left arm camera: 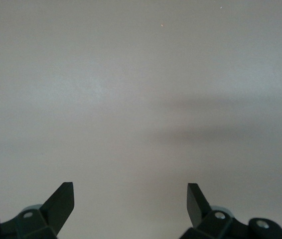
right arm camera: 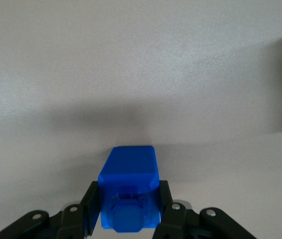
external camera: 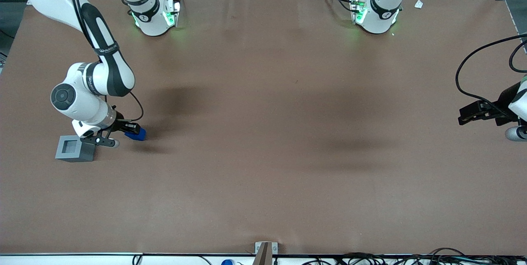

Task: Insert blue part into gray base with right arm
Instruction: 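Lift the blue block and carry it over the gray base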

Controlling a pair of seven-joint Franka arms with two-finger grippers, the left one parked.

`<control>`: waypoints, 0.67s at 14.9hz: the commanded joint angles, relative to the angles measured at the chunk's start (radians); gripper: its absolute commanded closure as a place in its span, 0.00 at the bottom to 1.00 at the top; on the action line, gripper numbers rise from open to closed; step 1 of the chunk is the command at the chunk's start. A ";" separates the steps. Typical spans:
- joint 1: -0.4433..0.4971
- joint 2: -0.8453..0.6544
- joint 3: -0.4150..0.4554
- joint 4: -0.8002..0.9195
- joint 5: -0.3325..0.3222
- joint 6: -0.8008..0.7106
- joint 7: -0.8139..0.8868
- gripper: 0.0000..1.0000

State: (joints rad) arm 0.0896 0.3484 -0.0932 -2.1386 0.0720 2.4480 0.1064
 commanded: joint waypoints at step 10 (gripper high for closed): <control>-0.178 -0.037 0.001 0.298 0.003 -0.351 -0.353 0.99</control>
State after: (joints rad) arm -0.0450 0.3115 -0.1044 -1.8819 0.0720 2.1169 -0.1714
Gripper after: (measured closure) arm 0.498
